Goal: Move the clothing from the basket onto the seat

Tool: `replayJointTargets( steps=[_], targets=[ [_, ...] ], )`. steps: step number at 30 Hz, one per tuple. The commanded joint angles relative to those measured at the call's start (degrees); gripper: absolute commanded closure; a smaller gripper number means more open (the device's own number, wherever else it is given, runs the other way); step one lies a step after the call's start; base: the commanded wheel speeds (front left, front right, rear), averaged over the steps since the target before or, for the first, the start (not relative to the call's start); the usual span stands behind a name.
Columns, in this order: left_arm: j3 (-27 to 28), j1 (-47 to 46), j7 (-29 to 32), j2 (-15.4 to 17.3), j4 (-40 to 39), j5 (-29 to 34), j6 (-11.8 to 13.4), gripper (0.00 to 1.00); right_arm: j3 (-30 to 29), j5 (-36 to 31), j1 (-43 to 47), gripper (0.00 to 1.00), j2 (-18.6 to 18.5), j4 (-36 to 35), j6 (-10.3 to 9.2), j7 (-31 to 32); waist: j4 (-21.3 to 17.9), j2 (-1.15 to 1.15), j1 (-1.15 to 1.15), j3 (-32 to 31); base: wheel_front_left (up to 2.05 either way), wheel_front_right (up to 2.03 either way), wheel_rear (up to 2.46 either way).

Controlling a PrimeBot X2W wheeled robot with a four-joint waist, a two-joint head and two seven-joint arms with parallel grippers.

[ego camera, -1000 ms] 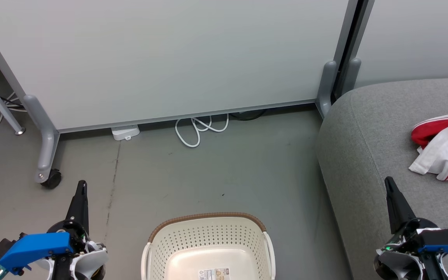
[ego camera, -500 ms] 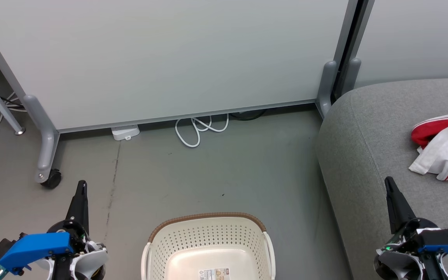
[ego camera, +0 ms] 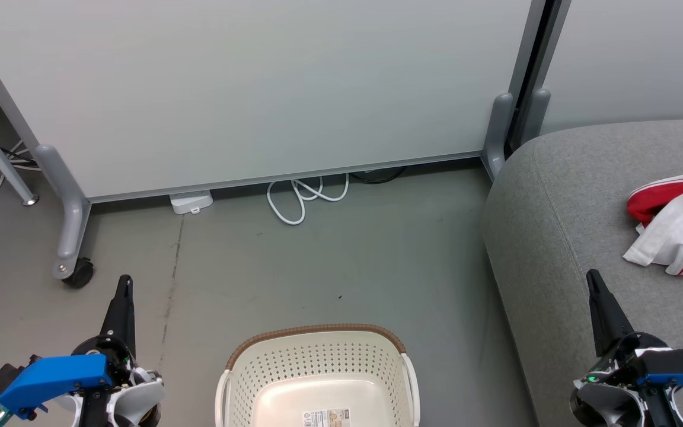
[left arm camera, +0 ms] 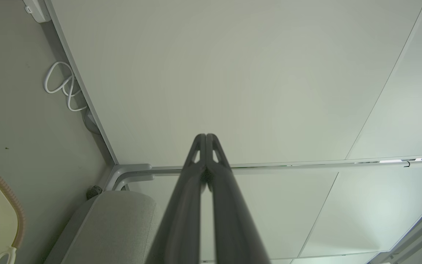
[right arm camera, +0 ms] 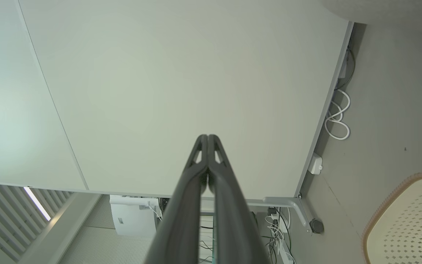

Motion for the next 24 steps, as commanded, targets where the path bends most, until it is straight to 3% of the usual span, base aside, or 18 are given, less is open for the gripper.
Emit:
replayJointTargets(
  steps=[1,24],
  targets=[
    [0.2,-0.5,0.3,-0.1,-0.2,-0.1,-0.1,1.00,-0.1,0.2,-0.6,1.00,-0.3,-0.2,0.04,0.1,0.0,0.00,0.00,0.0,0.00,0.00,0.00],
    [0.2,-0.5,0.3,-0.1,-0.2,-0.1,-0.1,1.00,-0.1,0.2,-0.6,1.00,-0.3,-0.2,0.04,0.1,0.0,0.00,0.00,0.0,0.00,0.00,0.00]
  ],
)
